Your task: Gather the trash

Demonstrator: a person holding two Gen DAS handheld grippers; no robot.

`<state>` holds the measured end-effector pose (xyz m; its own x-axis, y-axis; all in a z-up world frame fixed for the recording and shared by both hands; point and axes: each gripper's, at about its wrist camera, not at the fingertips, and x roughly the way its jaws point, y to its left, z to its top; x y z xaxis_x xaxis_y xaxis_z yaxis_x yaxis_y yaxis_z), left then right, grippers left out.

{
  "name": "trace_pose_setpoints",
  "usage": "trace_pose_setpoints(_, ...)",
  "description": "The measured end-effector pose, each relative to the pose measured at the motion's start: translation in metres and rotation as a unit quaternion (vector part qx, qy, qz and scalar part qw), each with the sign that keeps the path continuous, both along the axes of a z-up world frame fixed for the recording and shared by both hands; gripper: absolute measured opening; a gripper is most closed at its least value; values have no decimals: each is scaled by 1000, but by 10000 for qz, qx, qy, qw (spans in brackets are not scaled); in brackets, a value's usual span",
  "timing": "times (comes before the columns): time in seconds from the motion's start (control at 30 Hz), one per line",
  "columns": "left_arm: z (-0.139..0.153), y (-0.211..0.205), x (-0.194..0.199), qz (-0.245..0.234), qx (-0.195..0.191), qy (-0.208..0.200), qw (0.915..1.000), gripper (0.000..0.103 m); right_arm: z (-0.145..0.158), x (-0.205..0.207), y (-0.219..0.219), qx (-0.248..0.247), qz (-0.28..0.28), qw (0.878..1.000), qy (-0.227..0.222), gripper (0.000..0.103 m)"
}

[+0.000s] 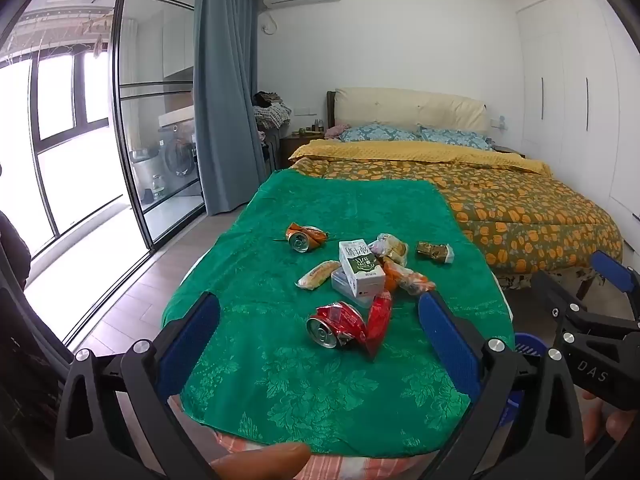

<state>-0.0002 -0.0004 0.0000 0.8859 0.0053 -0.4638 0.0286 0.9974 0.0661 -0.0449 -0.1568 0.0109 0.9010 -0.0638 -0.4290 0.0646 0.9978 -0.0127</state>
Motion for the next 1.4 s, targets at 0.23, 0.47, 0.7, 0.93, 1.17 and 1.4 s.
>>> trace_pose_setpoints(0.23,0,0,0,-4,-8,18,10000,99,0,-1,0,3,0,10000,-13,98)
trace_pose_setpoints(0.47,0,0,0,-4,-23,37,10000,99,1,-2,-1,-1,-6,10000,-28,98)
trace_pose_setpoints(0.7,0,0,0,-5,-29,43,10000,99,1,-2,-1,-8,-1,10000,-30,98)
trace_pose_setpoints(0.93,0,0,0,-4,-37,48,10000,99,2,-2,-1,-7,4,10000,-34,98)
trace_pose_setpoints(1.17,0,1,0,-2,-35,48,10000,99,2,-2,-1,-8,-1,10000,-42,98)
trace_pose_setpoints(1.4,0,1,0,-3,-39,53,10000,99,0,-1,0,-20,-7,10000,-44,98)
